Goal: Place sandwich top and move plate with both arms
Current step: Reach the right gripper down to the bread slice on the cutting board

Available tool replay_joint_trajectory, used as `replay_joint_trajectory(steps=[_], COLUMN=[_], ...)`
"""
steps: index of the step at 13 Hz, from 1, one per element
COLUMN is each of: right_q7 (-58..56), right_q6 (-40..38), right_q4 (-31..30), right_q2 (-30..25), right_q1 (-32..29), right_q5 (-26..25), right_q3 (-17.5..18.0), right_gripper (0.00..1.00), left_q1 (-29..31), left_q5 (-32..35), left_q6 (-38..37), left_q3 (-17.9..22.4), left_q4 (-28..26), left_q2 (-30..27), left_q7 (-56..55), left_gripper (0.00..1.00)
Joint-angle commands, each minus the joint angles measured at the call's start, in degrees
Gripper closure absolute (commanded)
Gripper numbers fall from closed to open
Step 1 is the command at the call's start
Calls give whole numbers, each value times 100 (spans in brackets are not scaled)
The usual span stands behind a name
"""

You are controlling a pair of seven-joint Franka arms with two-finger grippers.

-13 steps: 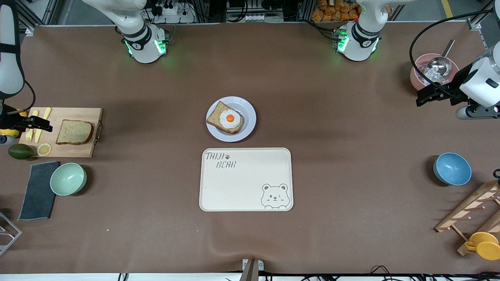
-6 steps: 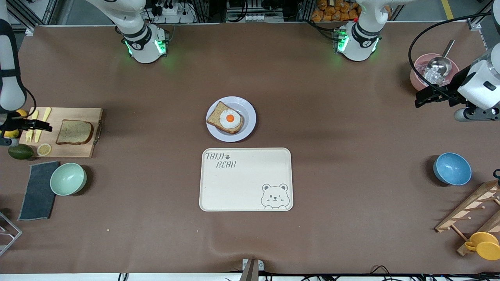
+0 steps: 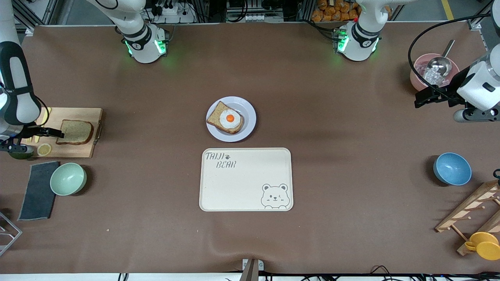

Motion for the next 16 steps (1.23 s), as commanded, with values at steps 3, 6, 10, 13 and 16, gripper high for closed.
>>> replay_joint_trajectory(steps=[3,6,10,13,16], right_q7=[-683,-1056,-994,-994,-994], right_q6=[-262,-244,-262,-306,-403], right_q4=[76,84,75,67,75], right_q2=[127,215,268,321,391], right_q1=[-184,-272,-290,-290,-351], right_q5=[129,129,137,137,164], right_q3=[63,72,72,72,72], right_gripper=[0,0,0,0,52], left_q1=[17,26,26,35,35], left_q5=[-70,-70,-70,-79,-70], left_q6=[-52,-52,-52,-52,-52], left_q3=[-19,-19,-19,-19,-19], left_q4=[85,85,85,85,85], left_q2=[62,79,79,79,79], left_q7=[-103,-103,-103,-95,-59], left_gripper=[0,0,0,0,0])
